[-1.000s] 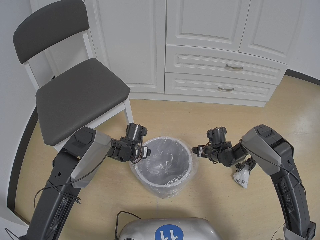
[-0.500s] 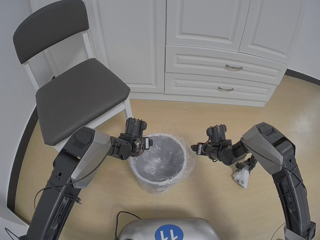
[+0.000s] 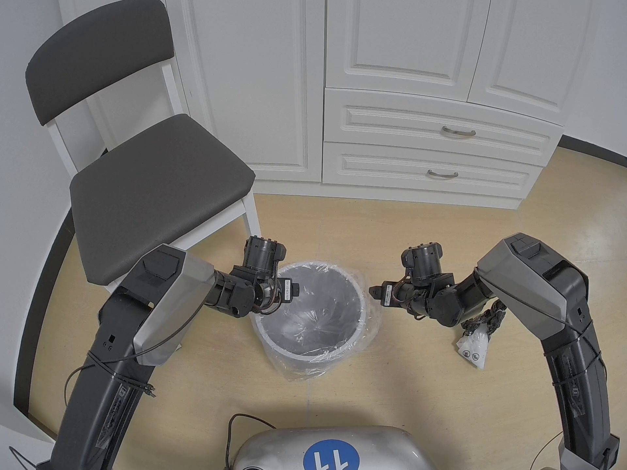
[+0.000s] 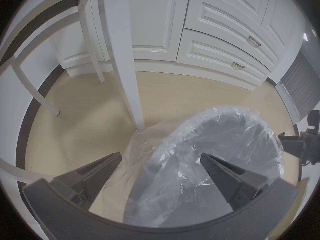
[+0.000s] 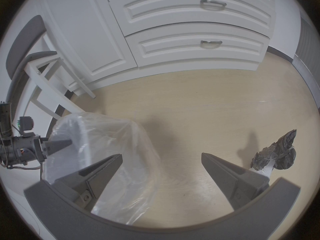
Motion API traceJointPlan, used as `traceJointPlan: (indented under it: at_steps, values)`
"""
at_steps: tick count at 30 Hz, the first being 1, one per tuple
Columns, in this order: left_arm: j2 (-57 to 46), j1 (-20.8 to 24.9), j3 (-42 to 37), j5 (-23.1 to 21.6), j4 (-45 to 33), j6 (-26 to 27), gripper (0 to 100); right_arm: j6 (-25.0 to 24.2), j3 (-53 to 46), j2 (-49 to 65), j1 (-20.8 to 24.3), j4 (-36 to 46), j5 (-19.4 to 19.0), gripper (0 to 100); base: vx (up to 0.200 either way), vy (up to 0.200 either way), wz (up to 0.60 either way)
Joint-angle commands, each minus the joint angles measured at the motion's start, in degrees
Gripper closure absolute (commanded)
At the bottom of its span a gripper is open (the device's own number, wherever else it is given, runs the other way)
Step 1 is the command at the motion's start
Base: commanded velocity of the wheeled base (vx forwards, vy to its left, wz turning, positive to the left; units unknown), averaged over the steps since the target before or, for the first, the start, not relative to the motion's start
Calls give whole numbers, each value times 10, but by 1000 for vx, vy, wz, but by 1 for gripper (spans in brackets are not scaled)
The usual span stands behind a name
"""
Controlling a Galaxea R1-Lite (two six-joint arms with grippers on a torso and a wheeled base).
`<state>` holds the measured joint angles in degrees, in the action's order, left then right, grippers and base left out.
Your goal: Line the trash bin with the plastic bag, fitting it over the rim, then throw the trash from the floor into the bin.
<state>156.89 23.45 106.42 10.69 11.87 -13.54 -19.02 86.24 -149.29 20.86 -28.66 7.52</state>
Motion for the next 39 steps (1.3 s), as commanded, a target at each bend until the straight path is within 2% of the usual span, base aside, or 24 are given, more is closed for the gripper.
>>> traceJointPlan:
  at_steps: [1,7,12,20,27,30,35,39]
  values:
    - [-44,2,-46,-18,4,1,0,1,-71,61,38,-42,0,0,0,0,0]
    - [-54,6,-63,-19,4,3,0,27,-138,80,67,-129,1,0,0,0,0]
    - [-54,7,-65,-19,4,4,0,31,-134,44,86,-137,6,0,0,0,0]
    - [-51,7,-67,-19,4,8,0,82,-70,-31,102,-139,102,0,0,0,0]
    - [-50,7,-67,-19,4,12,0,85,-59,-43,110,-139,118,0,0,0,0]
    - [-50,7,-68,-19,4,12,0,93,-43,-50,112,-139,146,0,0,0,0]
    - [-49,7,-70,-19,4,14,0,117,-6,-65,110,-139,215,0,0,0,0]
    - [-51,5,-75,-19,4,24,0,120,5,-71,108,-139,227,0,0,0,0]
